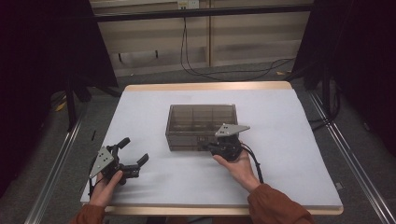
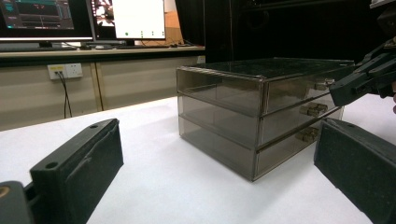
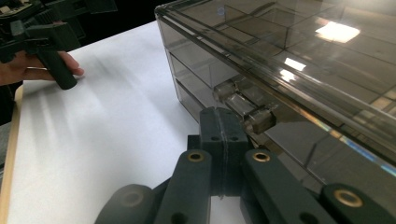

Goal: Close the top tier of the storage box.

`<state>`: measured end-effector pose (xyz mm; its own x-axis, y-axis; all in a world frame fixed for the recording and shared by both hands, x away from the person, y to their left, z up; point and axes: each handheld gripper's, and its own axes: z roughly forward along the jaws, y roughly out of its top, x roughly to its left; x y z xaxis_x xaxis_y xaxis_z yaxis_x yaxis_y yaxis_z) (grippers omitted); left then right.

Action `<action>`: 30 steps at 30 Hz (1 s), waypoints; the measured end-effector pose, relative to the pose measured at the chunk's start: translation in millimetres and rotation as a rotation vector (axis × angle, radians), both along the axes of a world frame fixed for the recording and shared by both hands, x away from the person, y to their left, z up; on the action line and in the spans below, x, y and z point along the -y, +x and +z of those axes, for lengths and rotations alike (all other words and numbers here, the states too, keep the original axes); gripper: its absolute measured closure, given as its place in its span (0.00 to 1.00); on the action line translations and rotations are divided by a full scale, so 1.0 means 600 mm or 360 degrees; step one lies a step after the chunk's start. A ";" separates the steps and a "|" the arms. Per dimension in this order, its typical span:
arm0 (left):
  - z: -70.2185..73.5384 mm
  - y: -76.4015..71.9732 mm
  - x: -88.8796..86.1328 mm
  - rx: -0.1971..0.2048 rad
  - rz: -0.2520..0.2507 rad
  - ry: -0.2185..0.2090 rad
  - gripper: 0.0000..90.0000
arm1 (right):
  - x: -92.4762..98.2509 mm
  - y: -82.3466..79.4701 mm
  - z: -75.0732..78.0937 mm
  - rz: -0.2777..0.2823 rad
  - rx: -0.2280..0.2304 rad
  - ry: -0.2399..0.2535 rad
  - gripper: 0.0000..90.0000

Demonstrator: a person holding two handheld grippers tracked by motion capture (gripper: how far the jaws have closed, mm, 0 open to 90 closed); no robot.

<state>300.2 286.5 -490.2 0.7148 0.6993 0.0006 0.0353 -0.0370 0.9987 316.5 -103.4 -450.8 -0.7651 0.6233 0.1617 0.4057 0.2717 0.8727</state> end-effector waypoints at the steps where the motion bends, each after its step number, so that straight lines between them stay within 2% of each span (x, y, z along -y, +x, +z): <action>1: 0.000 0.000 0.000 -0.0001 -0.0002 -0.0006 0.01 | 0.000 0.000 0.000 0.0000 -0.0002 0.0005 1.00; 8: 0.000 0.000 -0.001 0.0004 0.0000 0.0012 0.01 | 0.003 0.001 0.000 -0.0024 0.0008 0.0005 1.00; 19: 0.000 0.000 0.000 0.0002 0.0000 0.0000 0.01 | 0.003 0.000 0.001 -0.0044 0.0021 -0.0005 1.00; 22: 0.000 0.000 -0.001 0.0003 -0.0002 0.0009 0.01 | 0.005 0.000 0.000 -0.0034 -0.0003 -0.0002 1.00; 23: 0.000 0.000 0.001 0.0000 -0.0002 -0.0008 0.01 | 0.005 -0.001 -0.001 -0.0030 -0.0004 -0.0009 1.00; 25: 0.000 0.000 -0.001 0.0004 -0.0001 0.0012 0.01 | 0.006 -0.003 -0.002 -0.0022 -0.0005 -0.0013 1.00; 26: 0.000 0.000 0.001 0.0001 0.0002 -0.0012 0.01 | 0.007 -0.006 -0.002 0.0000 -0.0011 -0.0009 1.00; 29: 0.000 0.000 -0.001 0.0005 0.0000 0.0014 0.01 | 0.009 -0.010 0.000 0.0008 -0.0010 -0.0009 1.00; 30: 0.000 0.000 -0.001 0.0006 0.0000 0.0014 0.01 | 0.013 -0.014 0.003 0.0017 -0.0012 0.0006 0.94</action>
